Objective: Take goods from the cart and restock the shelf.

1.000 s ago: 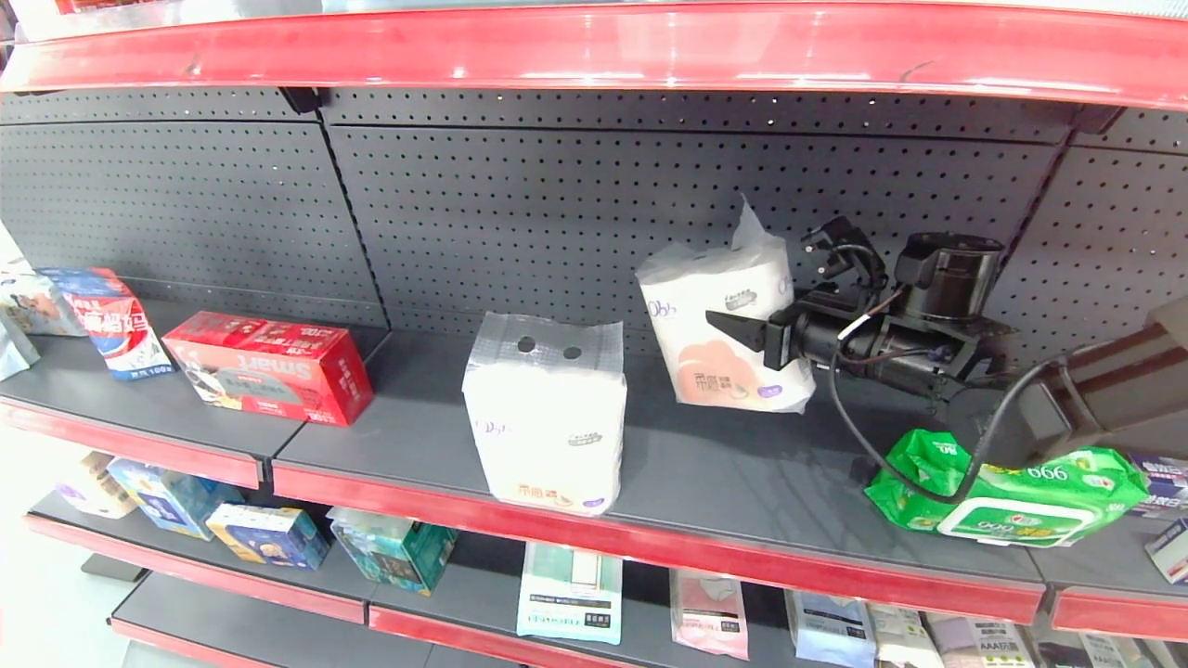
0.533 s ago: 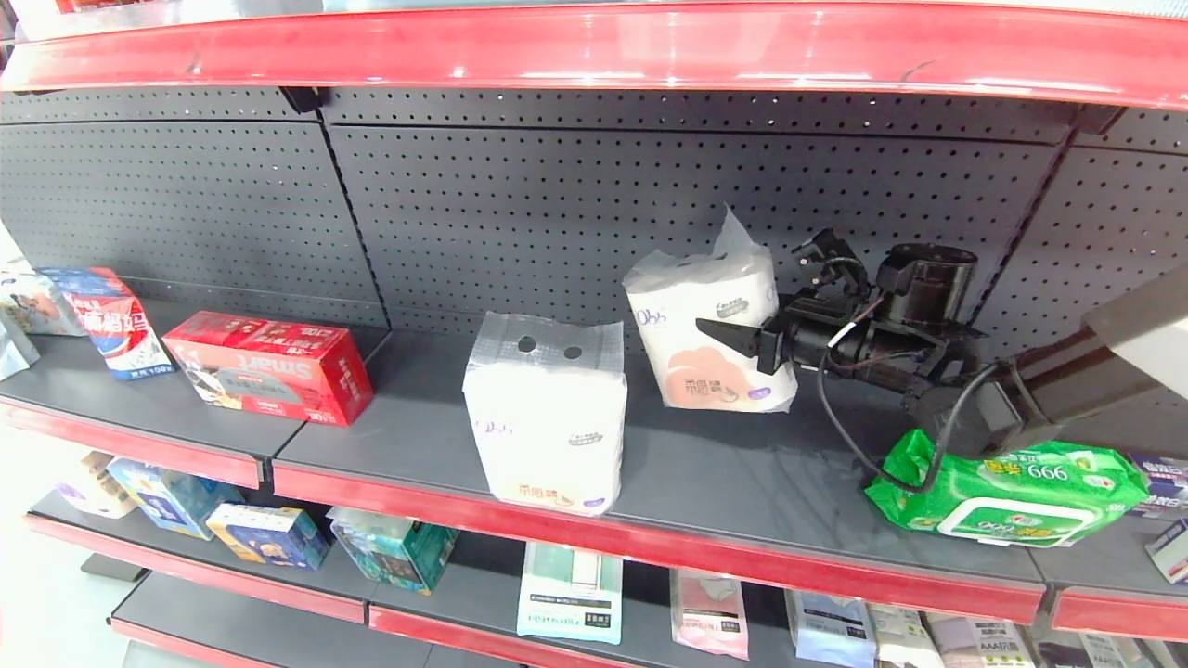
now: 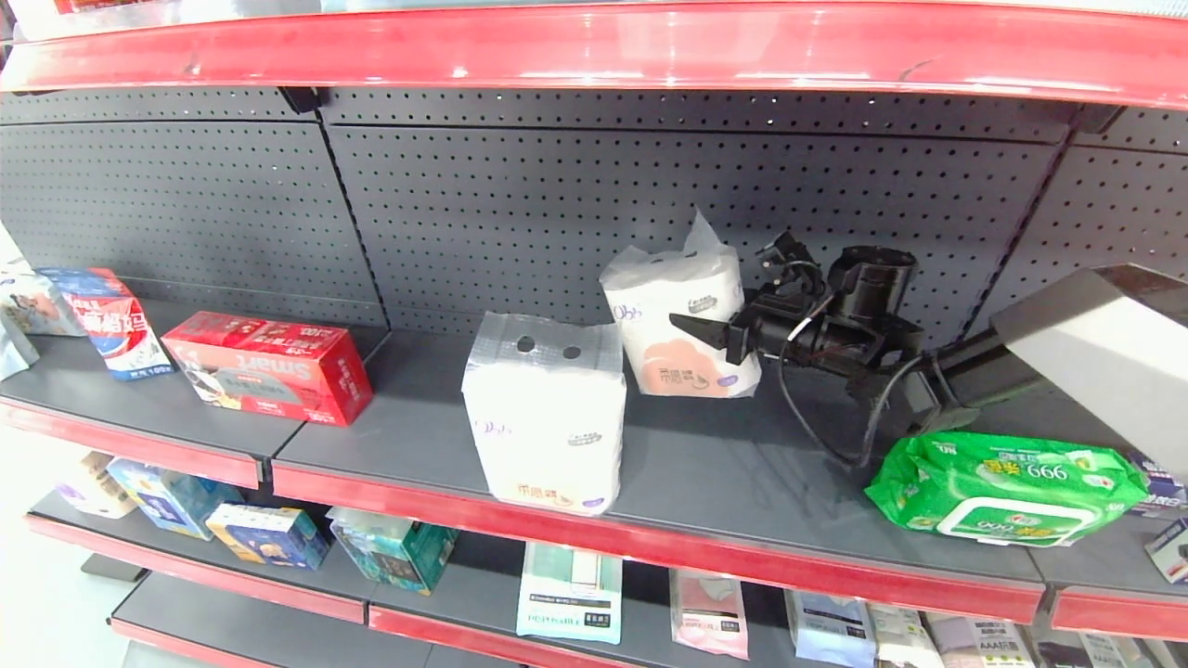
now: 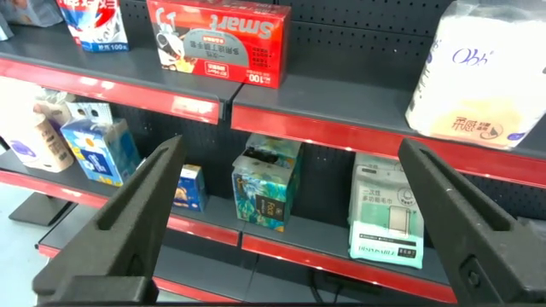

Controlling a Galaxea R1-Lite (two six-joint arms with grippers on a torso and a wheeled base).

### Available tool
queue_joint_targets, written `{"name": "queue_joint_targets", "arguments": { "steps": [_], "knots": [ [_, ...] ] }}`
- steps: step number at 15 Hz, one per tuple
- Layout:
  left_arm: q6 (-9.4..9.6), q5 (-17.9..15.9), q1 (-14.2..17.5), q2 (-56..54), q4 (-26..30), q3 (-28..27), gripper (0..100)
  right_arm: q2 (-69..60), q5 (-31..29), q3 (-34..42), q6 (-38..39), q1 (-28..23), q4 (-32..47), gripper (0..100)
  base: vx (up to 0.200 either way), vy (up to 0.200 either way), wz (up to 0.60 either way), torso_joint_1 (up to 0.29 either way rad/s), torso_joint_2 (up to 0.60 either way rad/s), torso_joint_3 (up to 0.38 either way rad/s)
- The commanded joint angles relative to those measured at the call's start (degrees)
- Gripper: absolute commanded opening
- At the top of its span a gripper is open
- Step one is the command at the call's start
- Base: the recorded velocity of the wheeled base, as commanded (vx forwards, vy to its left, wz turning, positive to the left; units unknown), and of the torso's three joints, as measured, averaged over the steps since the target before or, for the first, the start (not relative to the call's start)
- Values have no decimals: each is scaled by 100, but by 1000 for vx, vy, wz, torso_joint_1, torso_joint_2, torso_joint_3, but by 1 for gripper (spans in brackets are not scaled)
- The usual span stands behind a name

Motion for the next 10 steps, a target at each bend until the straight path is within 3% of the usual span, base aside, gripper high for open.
{"name": "queue_joint_targets", "arguments": {
  "steps": [1, 7, 10],
  "knots": [
    [-1, 1, 7, -2, -2, 0, 100, 349, 62, -237, 16, 110, 0, 0, 0, 0, 0, 0, 0, 0],
    [-1, 1, 7, -2, -2, 0, 100, 692, 256, -272, -54, 242, 0, 0, 0, 0, 0, 0, 0, 0],
    [-1, 1, 7, -2, -2, 0, 100, 718, 607, -35, -406, 5, 35, 0, 0, 0, 0, 0, 0, 0]
  ]
}}
